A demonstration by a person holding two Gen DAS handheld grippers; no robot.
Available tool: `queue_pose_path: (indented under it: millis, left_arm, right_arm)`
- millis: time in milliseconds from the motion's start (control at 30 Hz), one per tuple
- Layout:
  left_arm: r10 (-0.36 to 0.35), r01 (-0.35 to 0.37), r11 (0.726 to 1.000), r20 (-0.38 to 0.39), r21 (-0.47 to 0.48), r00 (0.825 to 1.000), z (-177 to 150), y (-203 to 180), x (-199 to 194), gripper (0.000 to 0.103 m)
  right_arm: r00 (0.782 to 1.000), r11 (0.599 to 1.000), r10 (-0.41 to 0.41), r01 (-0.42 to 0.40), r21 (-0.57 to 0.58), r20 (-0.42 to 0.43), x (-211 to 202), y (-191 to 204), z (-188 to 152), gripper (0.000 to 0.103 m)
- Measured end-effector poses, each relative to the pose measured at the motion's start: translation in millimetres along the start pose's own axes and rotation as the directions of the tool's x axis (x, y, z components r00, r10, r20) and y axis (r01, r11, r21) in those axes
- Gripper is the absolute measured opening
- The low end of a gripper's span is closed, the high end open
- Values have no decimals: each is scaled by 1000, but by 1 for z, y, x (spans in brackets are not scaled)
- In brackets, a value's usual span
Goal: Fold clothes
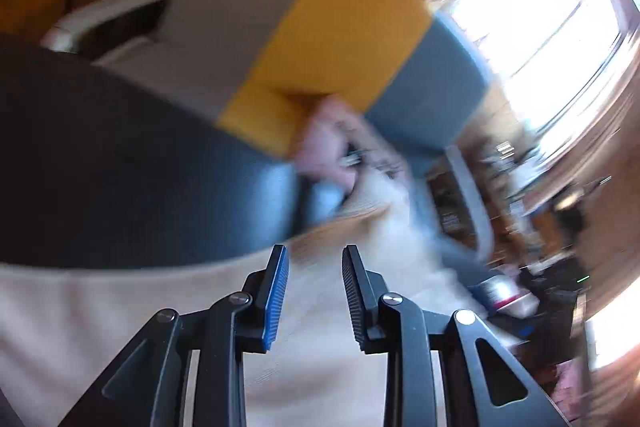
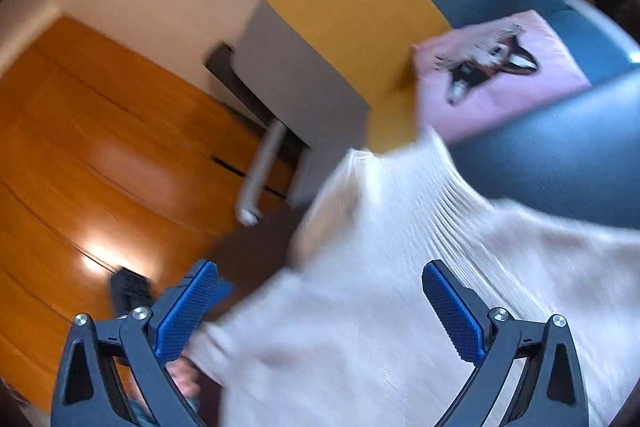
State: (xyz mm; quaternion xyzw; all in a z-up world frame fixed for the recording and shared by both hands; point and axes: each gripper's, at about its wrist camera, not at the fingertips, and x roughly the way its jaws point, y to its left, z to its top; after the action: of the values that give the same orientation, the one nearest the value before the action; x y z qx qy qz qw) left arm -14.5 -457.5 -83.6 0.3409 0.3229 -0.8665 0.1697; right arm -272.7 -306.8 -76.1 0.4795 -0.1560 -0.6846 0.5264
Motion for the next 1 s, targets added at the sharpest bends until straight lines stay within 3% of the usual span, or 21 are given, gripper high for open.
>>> queue_pose_path:
  millis: [100, 233, 433, 533, 700, 833, 1000]
  left_arm:
    - [153, -153, 985, 6, 75, 988, -32, 19, -13, 27]
    - [330, -331, 934, 35, 136, 943, -62, 46, -22, 27]
    - [363, -367, 905, 59, 215, 930, -66, 66, -15, 34]
    - [378, -381, 887, 65, 261, 923, -51, 68, -4, 35]
    - [402, -407, 870, 79, 279, 912, -14, 85, 16, 38]
    - [451, -459, 837, 101, 297, 887, 16, 93, 27, 40]
    - [481, -489, 834, 97, 257, 871, 33, 112, 20, 39]
  right_arm:
    - [983, 978, -174, 166, -129, -61, 10, 7, -34, 103]
    - [932, 897, -356, 319, -306, -72, 23, 14, -76, 103]
    - [840, 740, -543, 484, -468, 11, 51, 34, -125, 103]
    - [835, 753, -550, 506, -421, 19, 59, 35, -125, 103]
    - [808, 757, -586, 570, -320, 53, 78, 39, -121, 103]
    - [798, 758, -599, 593, -271, 70, 100, 52, -123, 103]
    - [813, 764, -578, 570, -302, 70, 115, 56, -127, 103]
